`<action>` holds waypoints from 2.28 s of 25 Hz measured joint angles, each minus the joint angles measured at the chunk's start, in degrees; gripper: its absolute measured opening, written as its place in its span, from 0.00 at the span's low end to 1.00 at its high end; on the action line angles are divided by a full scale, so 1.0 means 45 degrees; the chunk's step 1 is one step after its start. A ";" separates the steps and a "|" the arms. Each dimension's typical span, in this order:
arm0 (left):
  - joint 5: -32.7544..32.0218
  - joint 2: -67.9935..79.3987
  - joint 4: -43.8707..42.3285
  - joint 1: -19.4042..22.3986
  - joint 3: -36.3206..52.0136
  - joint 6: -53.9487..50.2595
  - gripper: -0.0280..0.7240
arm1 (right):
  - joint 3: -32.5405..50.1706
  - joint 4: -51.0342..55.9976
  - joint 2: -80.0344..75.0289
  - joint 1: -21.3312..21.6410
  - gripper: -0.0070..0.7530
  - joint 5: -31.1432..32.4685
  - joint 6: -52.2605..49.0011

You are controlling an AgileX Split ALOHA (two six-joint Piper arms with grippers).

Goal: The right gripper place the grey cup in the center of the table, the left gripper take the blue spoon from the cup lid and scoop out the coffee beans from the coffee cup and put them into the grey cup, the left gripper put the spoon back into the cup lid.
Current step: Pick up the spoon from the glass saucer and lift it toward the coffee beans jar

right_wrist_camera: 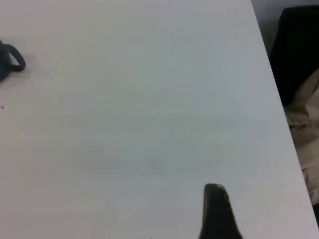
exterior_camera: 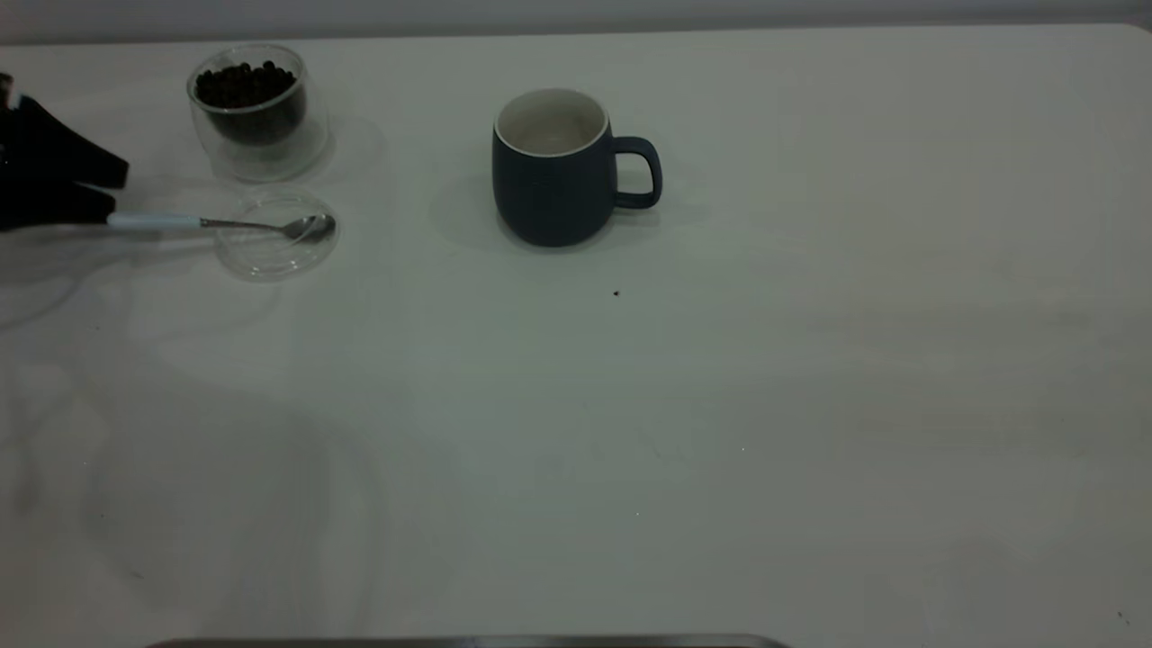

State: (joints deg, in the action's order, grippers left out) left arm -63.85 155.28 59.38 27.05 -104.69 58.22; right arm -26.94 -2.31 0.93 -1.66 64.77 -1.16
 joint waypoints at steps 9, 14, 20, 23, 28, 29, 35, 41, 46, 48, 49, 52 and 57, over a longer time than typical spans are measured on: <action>-0.0445 0.0109 -0.0177 0.0000 -0.0089 0.0300 0.70 | 0.0000 0.0003 0.0000 0.0000 0.61 0.0000 0.0000; -0.0530 0.0323 -0.0774 0.0000 -0.0100 0.0421 0.70 | 0.0000 0.0003 0.0000 0.0000 0.61 0.0000 0.0000; -0.0518 0.0567 -0.0201 -0.0024 -0.0100 0.0724 0.70 | 0.0000 0.0003 0.0000 0.0000 0.61 0.0000 0.0000; -0.0518 0.0618 0.0191 -0.0132 -0.0100 0.0873 0.70 | 0.0000 0.0003 0.0000 0.0000 0.61 0.0000 0.0000; -0.0529 0.0688 0.0260 -0.0426 -0.0100 0.0972 0.70 | 0.0000 0.0003 0.0000 0.0000 0.61 0.0000 0.0000; -0.0529 0.0688 0.0271 -0.0470 -0.0100 0.0973 0.70 | 0.0000 0.0003 0.0000 0.0000 0.61 0.0000 0.0000; -0.0529 0.0688 0.0271 -0.0552 -0.0100 0.0781 0.70 | 0.0000 0.0014 0.0000 0.0000 0.61 0.0000 0.0000; -0.0529 0.0688 -0.0040 -0.0653 -0.0100 0.0398 0.70 | 0.0000 0.0014 0.0000 0.0000 0.61 0.0000 0.0000; -0.0529 0.0688 -0.0115 -0.0790 -0.0100 0.0356 0.66 | 0.0000 0.0014 0.0000 0.0000 0.61 0.0000 0.0000; -0.0529 0.0688 -0.0127 -0.0858 -0.0100 0.0356 0.63 | 0.0000 0.0014 0.0000 0.0000 0.61 0.0000 0.0000; -0.0529 0.0688 -0.0127 -0.0889 -0.0100 0.0356 0.62 | 0.0000 0.0014 0.0000 0.0000 0.61 0.0000 0.0000; -0.0529 0.0699 -0.0127 -0.0933 -0.0100 0.0356 0.59 | 0.0000 0.0014 0.0000 0.0000 0.61 0.0000 0.0000; -0.0529 0.0699 -0.0127 -0.0933 -0.0100 0.0356 0.51 | 0.0000 0.0014 0.0000 0.0000 0.61 0.0000 0.0000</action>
State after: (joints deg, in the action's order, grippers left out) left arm -66.23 158.42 58.80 22.85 -105.14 59.82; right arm -26.94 -2.25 0.93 -1.66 64.77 -1.16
